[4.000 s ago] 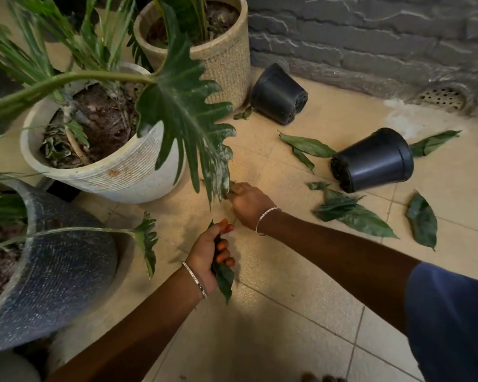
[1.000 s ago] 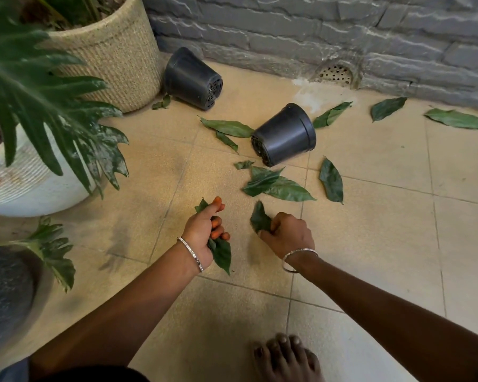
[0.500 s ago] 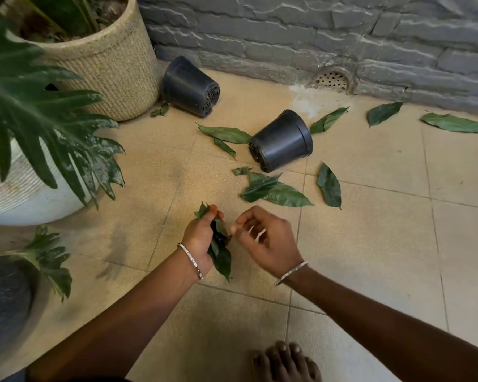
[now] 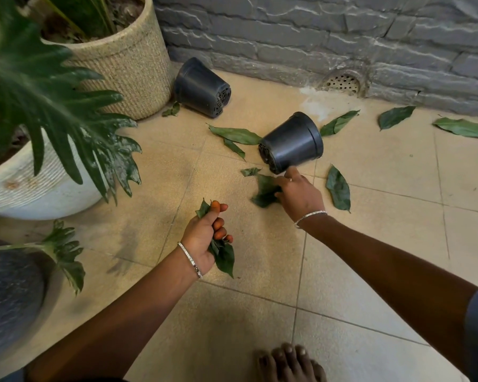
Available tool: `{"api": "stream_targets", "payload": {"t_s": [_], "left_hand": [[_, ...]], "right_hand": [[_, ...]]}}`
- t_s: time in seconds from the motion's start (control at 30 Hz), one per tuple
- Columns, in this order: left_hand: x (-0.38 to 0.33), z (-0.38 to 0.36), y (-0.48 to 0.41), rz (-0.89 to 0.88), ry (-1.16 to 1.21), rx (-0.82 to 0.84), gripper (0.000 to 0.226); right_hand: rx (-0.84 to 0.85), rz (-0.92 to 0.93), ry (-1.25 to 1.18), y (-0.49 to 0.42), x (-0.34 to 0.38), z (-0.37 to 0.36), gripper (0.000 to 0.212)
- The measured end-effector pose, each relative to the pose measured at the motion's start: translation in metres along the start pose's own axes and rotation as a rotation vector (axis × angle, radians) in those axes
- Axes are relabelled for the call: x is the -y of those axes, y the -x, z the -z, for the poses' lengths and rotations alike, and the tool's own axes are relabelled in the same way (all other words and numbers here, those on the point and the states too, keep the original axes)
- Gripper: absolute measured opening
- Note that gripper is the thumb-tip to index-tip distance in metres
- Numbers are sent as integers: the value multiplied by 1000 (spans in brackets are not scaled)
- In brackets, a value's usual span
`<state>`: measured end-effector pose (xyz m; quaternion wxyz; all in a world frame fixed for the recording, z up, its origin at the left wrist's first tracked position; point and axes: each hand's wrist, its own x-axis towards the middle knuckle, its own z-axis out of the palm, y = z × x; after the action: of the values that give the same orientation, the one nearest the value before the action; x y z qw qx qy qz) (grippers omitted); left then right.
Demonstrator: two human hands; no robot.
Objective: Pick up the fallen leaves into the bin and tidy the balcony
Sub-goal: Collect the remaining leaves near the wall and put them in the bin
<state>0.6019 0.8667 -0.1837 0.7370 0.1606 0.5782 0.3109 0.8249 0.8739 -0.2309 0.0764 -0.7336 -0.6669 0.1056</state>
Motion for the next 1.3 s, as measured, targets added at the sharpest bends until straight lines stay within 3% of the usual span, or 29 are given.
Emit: {"api": "stream_targets", "payload": {"t_s": [0.17,0.33,0.4,0.5,0.63,0.77,0.83,0.97,1.17,1.3], "left_hand": [[-3,2,2,5,-31,28,37],[1,-8,6,-28,-79,109,58],[1,-12,7,-21,-86,140,53],[1,-17,7,-8,-49,96,28],[4,-16,2,-29,-20,21,25],[5,-16,2,-36,70,33,23],[4,-17,2,-34,79,29,23],[2,-15,0,-35,38,33,21],[1,-17,0,-49,5,49,23],[2,-17,-3,-38,16,42,24]], "right_hand": [[-240,-34,-21,24,24,9,19],[-310,-38,-386,59,80,20,13],[-303,46,-451,71,95,19,12],[-267,170,-537,86,104,15,10],[-221,206,-640,88,86,17,23],[-242,-58,-409,56,35,6,16],[-160,-146,-244,40,11,-2,32],[18,-79,-40,22,-4,-14,60],[-48,-36,29,23,2,-23,24],[-112,-18,-244,39,-2,-13,9]]}}
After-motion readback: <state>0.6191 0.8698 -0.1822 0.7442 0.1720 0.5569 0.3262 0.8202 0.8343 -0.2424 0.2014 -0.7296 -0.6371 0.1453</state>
